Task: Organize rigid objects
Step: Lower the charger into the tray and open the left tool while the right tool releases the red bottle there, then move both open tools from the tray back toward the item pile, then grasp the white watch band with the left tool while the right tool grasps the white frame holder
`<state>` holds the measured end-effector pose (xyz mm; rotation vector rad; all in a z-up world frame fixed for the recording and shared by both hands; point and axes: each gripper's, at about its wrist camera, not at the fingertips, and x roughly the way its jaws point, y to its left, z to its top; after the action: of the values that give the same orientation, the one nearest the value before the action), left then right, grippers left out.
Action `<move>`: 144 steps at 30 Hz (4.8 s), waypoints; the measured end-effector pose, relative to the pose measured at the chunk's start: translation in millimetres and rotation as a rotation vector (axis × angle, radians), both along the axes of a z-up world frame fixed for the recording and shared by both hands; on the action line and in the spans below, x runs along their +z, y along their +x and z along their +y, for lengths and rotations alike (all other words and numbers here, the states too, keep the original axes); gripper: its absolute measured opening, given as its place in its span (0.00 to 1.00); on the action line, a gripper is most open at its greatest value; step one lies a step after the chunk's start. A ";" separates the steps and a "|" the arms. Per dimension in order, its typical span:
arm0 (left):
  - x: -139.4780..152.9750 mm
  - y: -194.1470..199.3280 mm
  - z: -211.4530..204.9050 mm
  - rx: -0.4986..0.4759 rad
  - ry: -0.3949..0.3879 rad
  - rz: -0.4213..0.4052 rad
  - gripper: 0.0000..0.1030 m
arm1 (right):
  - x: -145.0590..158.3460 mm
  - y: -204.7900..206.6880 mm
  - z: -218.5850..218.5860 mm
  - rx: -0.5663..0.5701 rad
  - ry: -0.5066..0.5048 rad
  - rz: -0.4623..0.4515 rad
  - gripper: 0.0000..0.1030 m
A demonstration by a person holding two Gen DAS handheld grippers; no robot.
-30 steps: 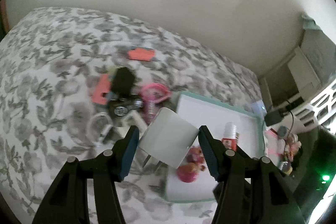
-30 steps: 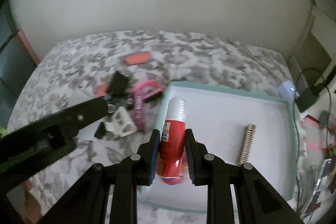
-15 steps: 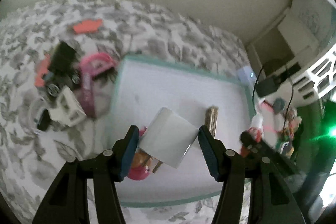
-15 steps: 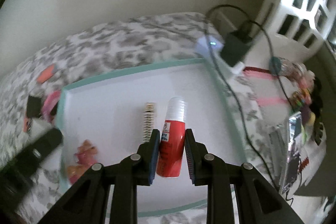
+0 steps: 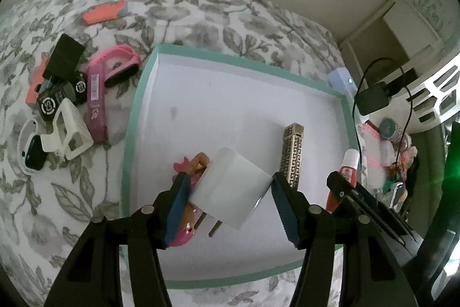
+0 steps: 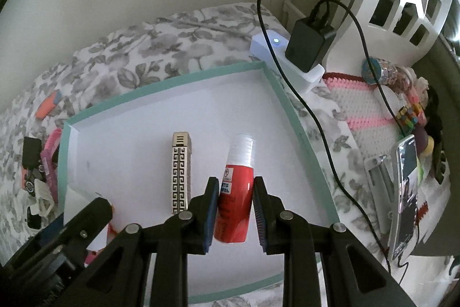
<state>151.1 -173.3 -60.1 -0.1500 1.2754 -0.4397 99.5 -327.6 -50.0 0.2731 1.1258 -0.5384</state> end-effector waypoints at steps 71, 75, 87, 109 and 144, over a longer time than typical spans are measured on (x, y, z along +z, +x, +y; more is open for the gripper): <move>9.4 35.9 121.5 0.291 0.279 -0.103 0.83 | 0.6 22.6 70.4 0.259 0.049 -0.067 0.72; 12.6 38.8 130.1 0.310 0.293 -0.117 0.84 | 1.1 21.9 72.1 0.252 0.049 -0.080 0.83; 27.6 43.2 149.5 0.326 0.323 -0.164 0.93 | 4.5 20.9 78.9 0.242 0.099 -0.144 1.00; 52.0 49.6 211.5 0.406 0.376 -0.279 1.00 | 33.5 48.8 139.4 0.395 0.134 -0.237 1.00; -21.2 71.9 223.0 0.402 0.212 0.047 1.00 | -34.2 92.4 249.7 0.772 0.045 -0.086 0.68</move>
<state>223.0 49.7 -81.3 -0.2328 1.2916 0.0447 191.9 -78.0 -84.1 -0.1088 1.0627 0.1817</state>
